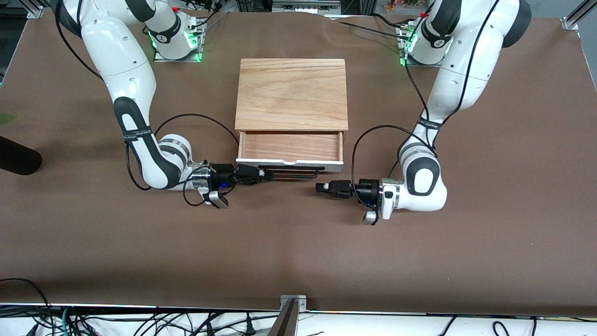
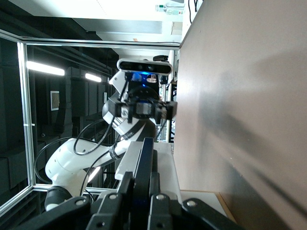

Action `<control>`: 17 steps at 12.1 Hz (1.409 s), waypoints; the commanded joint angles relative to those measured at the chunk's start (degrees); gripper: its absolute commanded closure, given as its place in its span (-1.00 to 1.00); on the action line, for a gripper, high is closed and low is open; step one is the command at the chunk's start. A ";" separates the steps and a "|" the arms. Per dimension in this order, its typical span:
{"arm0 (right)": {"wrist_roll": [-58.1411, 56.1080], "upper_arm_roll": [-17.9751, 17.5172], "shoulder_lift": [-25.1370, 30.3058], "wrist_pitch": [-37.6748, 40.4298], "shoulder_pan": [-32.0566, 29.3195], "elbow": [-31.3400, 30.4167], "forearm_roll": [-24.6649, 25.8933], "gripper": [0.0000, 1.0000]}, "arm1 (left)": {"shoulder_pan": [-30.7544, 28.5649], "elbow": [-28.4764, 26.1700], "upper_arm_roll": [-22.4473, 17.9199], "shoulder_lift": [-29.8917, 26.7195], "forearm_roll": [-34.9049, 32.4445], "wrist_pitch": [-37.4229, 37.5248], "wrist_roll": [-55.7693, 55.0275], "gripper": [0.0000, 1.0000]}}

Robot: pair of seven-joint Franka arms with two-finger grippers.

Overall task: Pull top drawer with both arms simultaneously
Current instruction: 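Pull the drawer handle outward with both grippers together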

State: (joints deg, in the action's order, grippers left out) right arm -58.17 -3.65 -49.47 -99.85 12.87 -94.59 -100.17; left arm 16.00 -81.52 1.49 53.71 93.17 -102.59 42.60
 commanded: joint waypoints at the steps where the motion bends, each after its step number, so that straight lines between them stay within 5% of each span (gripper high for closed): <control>1: 1.12 -0.31 -3.00 -1.58 -1.18 4.94 -0.64 0.68 | 1.31 1.89 -0.26 1.48 -0.79 0.20 0.99 0.21; 3: 1.48 -0.31 -3.61 -2.98 -1.09 6.25 -0.55 0.68 | 1.40 0.84 0.26 1.13 -0.71 0.64 0.90 0.76; 5: 2.18 -0.31 -4.31 -3.07 -1.09 7.49 -0.55 0.69 | 1.32 0.84 0.70 1.04 -0.71 1.25 0.90 1.00; 14: 4.74 0.40 -7.48 -3.95 -2.15 13.11 -0.55 0.69 | 0.70 4.61 0.44 2.19 -0.09 0.82 -3.14 1.00; 15: 4.74 0.48 -8.18 -3.95 -2.15 13.99 -0.46 0.69 | 0.70 4.53 0.44 2.19 -0.09 0.82 -3.14 0.76; 16: 4.74 0.48 -8.62 -3.95 -2.32 14.78 -0.46 0.69 | 0.70 4.53 0.44 2.19 -0.09 0.82 -3.14 0.03; 17: 4.74 0.48 -9.23 -4.04 -2.41 15.31 -0.46 0.69 | 0.87 4.53 0.44 1.92 0.08 0.82 -2.09 -0.99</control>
State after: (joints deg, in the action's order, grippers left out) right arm -54.09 -3.43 -54.86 -102.04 12.47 -84.81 -99.96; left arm 16.62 -77.61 1.77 56.20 93.44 -103.17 41.27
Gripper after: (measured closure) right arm 0.819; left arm 0.727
